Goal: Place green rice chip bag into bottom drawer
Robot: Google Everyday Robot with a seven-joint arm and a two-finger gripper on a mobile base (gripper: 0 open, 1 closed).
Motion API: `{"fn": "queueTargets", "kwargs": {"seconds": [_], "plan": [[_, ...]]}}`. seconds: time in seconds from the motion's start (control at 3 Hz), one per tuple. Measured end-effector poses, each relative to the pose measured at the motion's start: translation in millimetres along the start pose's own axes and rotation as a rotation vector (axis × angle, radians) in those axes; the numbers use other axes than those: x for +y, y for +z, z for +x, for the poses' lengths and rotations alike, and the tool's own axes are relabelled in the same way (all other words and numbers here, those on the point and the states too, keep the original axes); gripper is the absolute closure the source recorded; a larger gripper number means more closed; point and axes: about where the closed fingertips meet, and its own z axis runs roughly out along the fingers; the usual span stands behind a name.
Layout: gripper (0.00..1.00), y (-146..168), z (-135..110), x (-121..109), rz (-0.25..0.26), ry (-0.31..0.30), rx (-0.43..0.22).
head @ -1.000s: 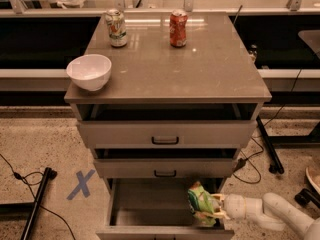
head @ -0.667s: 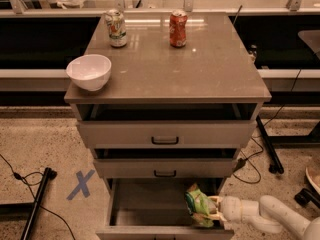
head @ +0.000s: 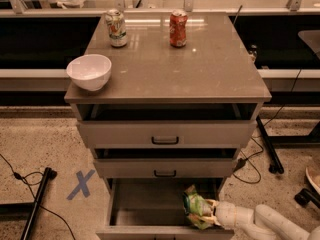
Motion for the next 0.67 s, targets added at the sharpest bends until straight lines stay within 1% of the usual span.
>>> {"fn": "queueTargets", "kwargs": {"seconds": [0.67], "plan": [[0.04, 3.9, -1.3, 1.5, -0.008, 0.001, -0.005]]}}
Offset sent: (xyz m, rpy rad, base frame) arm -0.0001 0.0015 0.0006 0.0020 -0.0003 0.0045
